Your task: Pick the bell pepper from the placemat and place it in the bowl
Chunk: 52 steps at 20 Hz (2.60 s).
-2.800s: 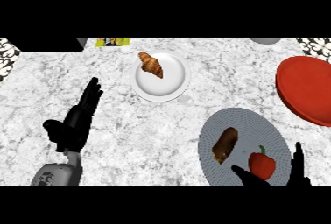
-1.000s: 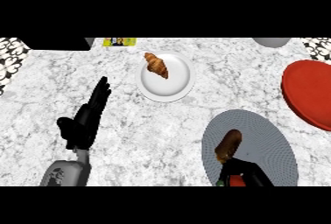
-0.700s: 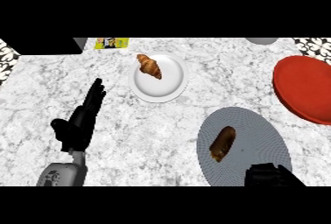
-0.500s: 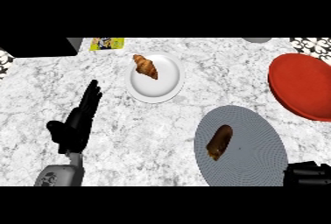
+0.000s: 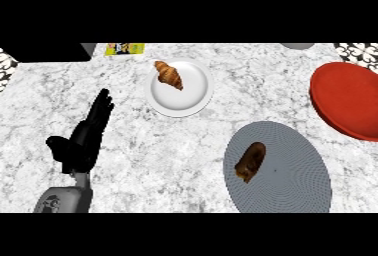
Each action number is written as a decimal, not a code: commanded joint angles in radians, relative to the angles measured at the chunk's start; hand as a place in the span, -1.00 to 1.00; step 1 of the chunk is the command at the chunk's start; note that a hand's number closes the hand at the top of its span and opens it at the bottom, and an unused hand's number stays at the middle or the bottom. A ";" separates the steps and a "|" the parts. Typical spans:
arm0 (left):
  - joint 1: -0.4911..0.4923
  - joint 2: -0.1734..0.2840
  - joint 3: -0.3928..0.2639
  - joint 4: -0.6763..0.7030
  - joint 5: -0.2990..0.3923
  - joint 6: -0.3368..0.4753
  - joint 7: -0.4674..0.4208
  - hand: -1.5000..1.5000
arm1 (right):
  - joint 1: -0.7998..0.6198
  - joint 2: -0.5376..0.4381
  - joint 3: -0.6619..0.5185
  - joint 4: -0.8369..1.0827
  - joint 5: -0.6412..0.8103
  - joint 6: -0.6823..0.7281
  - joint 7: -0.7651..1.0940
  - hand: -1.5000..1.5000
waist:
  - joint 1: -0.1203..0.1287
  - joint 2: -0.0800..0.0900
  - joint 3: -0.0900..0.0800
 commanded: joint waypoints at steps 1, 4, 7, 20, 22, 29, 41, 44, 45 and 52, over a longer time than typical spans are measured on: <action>-0.018 0.005 -0.005 -0.005 0.006 -0.020 0.020 0.00 | -0.046 -0.049 -0.163 0.041 -0.166 0.074 0.119 1.00 | 0.014 0.003 0.000; -0.012 0.002 -0.015 -0.018 -0.007 -0.018 0.022 0.00 | -0.175 -0.063 -0.114 0.115 -0.141 0.038 0.210 1.00 | 0.033 0.006 0.001; -0.030 0.005 -0.011 -0.030 -0.001 -0.027 0.041 0.00 | -0.239 -0.094 -0.105 0.083 -0.161 0.002 0.359 1.00 | 0.031 0.006 0.000; -0.062 -0.055 -0.056 0.039 -0.049 0.006 -0.003 0.00 | -0.641 -0.059 0.212 0.524 0.434 -0.210 0.196 1.00 | 0.068 0.016 0.001; -0.085 -0.058 -0.063 -0.024 -0.038 0.006 0.076 0.00 | -0.707 -0.022 0.228 0.700 0.472 -0.222 0.113 1.00 | 0.073 0.016 0.003; -0.091 -0.046 -0.034 0.046 -0.051 0.010 0.005 0.00 | -0.919 0.106 0.327 1.071 0.676 -0.357 -0.047 1.00 | 0.073 0.020 0.003; -0.050 -0.045 -0.044 0.014 -0.033 -0.017 0.004 0.00 | -1.097 0.075 0.359 1.588 0.779 -0.136 -0.259 -1.00 | 0.084 0.027 0.005; -0.048 -0.033 -0.036 -0.011 -0.022 -0.028 0.022 0.00 | -1.144 0.093 0.348 1.641 0.775 -0.101 -0.349 -1.00 | 0.088 0.027 0.006; -0.052 -0.046 -0.055 -0.004 -0.028 -0.030 0.023 0.00 | -1.131 0.138 0.352 1.655 0.775 -0.114 -0.364 -1.00 | 0.090 0.030 0.007; -0.068 -0.037 -0.031 0.015 -0.032 -0.019 0.017 0.00 | -1.189 0.078 0.215 1.694 0.621 0.011 -0.425 -1.00 | 0.061 0.023 0.006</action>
